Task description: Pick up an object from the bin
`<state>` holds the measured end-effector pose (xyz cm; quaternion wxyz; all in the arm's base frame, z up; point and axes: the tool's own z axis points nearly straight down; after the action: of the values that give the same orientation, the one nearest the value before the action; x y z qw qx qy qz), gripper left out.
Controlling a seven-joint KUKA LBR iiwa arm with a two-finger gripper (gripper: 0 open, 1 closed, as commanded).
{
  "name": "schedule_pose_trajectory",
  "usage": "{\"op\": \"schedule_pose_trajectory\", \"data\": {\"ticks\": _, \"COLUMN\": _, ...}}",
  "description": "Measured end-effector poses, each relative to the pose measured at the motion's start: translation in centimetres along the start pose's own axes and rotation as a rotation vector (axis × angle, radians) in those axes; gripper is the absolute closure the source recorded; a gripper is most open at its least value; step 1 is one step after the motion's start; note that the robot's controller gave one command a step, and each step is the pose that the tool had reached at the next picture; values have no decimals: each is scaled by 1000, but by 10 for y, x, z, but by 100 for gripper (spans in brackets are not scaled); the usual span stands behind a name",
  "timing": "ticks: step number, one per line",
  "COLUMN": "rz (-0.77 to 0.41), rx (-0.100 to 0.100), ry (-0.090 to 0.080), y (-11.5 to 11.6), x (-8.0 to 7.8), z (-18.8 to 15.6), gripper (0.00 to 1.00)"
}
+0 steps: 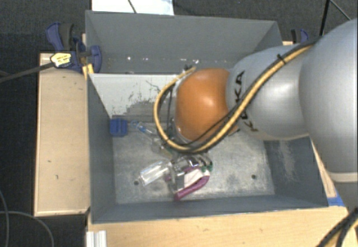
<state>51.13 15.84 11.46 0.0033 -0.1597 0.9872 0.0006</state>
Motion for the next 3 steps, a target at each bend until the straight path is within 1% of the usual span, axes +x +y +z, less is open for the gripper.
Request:
{"op": "schedule_pose_trajectory", "data": {"ticks": 1, "rz": 46, "rx": -1, "ry": 9, "y": 12, "x": 1, "z": 47, "gripper": 0}}
{"op": "schedule_pose_trajectory", "data": {"ticks": 2, "rz": 50, "rx": -1, "ry": 7, "y": 12, "x": 0, "z": 46, "gripper": 0}}
{"op": "schedule_pose_trajectory", "data": {"ticks": 3, "rz": 54, "rx": -1, "ry": 6, "y": 12, "x": 0, "z": 46, "gripper": 100}}
